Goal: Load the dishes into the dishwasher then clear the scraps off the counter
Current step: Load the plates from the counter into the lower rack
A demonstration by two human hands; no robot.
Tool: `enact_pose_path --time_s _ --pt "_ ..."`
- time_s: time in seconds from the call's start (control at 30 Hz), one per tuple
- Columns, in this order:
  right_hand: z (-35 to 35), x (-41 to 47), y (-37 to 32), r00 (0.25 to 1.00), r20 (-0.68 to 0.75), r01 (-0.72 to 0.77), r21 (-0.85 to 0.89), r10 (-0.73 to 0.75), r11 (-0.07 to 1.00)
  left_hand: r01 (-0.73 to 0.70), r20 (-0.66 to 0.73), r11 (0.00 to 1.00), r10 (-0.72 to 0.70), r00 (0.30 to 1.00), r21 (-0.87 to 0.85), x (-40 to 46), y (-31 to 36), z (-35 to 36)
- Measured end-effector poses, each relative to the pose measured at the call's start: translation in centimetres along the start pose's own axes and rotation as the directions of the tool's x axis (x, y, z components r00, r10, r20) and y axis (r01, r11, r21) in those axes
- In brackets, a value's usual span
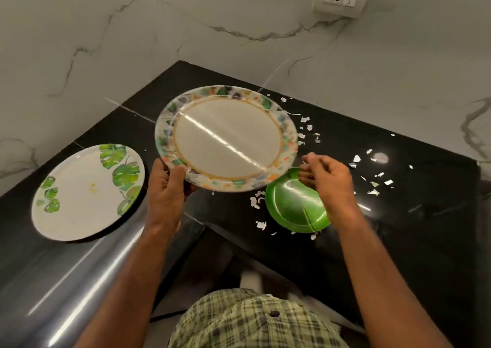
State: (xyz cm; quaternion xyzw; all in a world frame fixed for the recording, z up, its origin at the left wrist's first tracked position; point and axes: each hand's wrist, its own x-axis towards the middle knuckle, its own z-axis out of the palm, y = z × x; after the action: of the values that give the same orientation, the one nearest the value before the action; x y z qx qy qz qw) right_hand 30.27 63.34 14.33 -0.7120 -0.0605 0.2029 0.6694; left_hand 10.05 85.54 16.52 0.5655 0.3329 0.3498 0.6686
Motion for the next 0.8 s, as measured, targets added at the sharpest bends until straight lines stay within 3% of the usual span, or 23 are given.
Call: enact_pose_path --time_s 0.07,0.13,0.3,0.5,0.63,0.8 --pt "-2.1 -0.8 -1.1 0.995 -0.002 -0.094 0.176 0.096 0.980 0.026 0.090 1.000 -0.026 0.996 0.001 -1.1 -0.1 1.1" --pt "-4.4 -1.9 -1.9 0.988 0.003 -0.152 0.239 0.156 0.959 0.035 0.157 0.999 -0.041 0.987 0.037 -2.7 -0.5 2.9" --pt "-10.0 -5.3 -2.3 0.980 -0.097 -0.159 0.151 0.175 0.976 0.111 0.302 0.987 -0.141 0.943 0.115 -6.7 -1.7 6.6" --pt "-15.5 -8.6 -0.4 0.949 -0.263 -0.161 0.067 0.173 0.985 0.148 0.381 0.963 -0.226 0.897 0.223 -9.4 -3.8 9.2" --pt "-17.1 -10.8 -0.7 0.912 -0.383 -0.138 0.056 0.149 0.989 0.169 0.496 0.943 -0.298 0.816 0.288 -9.3 -4.1 10.6" --pt "-18.6 -14.2 -0.3 0.844 -0.519 -0.138 0.031 0.133 0.990 0.074 0.670 0.936 -0.301 0.679 0.345 -8.5 -4.2 11.9"
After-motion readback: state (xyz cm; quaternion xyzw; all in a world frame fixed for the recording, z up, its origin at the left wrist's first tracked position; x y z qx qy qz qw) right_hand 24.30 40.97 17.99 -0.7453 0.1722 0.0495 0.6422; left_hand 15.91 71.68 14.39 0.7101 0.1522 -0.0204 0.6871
